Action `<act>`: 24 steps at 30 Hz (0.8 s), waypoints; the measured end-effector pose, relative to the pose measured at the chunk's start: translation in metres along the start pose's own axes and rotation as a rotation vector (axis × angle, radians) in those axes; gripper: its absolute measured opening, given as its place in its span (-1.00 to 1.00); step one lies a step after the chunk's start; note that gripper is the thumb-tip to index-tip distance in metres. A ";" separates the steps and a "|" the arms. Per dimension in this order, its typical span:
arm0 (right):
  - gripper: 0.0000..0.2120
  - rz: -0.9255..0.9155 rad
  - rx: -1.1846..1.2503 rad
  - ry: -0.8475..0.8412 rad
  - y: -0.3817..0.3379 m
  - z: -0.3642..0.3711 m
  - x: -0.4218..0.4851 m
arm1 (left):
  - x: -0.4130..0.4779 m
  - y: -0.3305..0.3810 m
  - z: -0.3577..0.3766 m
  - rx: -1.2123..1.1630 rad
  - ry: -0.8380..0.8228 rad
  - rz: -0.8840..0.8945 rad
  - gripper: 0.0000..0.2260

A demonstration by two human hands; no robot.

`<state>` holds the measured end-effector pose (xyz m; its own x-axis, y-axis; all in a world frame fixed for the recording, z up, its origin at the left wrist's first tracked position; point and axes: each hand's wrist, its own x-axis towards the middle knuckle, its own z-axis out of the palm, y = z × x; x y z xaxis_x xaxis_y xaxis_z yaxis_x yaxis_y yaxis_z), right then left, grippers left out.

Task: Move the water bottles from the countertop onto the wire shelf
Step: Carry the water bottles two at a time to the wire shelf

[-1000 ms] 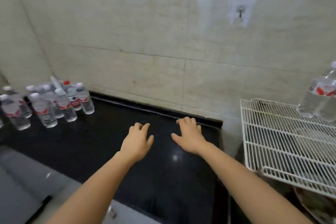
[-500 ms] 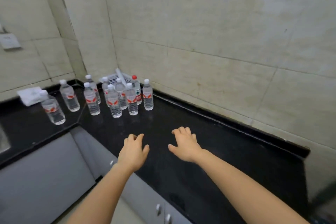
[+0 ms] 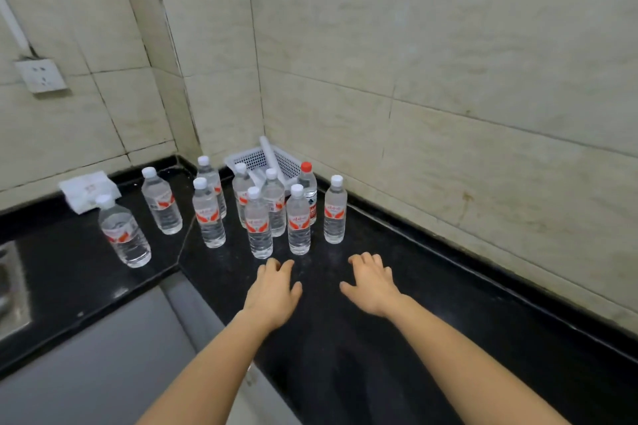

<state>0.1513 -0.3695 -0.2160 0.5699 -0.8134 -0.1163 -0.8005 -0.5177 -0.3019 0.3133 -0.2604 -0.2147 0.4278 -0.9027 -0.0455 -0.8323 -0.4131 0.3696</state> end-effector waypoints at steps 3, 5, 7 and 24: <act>-0.46 0.029 -0.010 -0.026 -0.008 0.007 0.031 | 0.030 -0.013 0.001 -0.034 0.007 0.029 -0.53; -0.48 0.055 -0.008 -0.018 -0.011 0.012 0.051 | 0.049 -0.021 0.004 -0.069 0.028 0.050 -0.57; -0.48 0.084 -0.008 0.014 -0.014 0.014 0.072 | 0.070 -0.027 0.006 -0.088 0.036 0.087 -0.61; -0.37 0.248 -0.069 0.289 -0.026 -0.035 0.236 | 0.261 -0.042 -0.018 0.052 0.053 0.504 -0.49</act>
<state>0.3004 -0.5569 -0.2028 0.2896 -0.9522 0.0970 -0.9236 -0.3046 -0.2326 0.4665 -0.4769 -0.2252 -0.0156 -0.9845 0.1747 -0.9558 0.0660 0.2866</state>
